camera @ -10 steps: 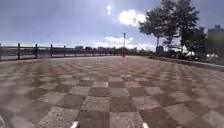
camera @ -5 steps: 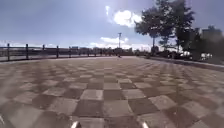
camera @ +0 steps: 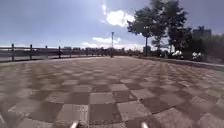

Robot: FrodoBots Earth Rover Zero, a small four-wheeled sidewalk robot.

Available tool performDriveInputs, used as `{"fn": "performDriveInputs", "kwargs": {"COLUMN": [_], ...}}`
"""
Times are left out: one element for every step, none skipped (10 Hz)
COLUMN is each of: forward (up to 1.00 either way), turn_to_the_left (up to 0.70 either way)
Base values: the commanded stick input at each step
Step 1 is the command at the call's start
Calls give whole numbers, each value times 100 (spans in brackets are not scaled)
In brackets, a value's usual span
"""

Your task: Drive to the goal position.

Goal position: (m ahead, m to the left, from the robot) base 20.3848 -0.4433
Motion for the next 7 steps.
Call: {"fn": "performDriveInputs", "kwargs": {"forward": [100,100,100,100,100,100,100], "turn_to_the_left": [0,0,0,0,0,0,0]}}
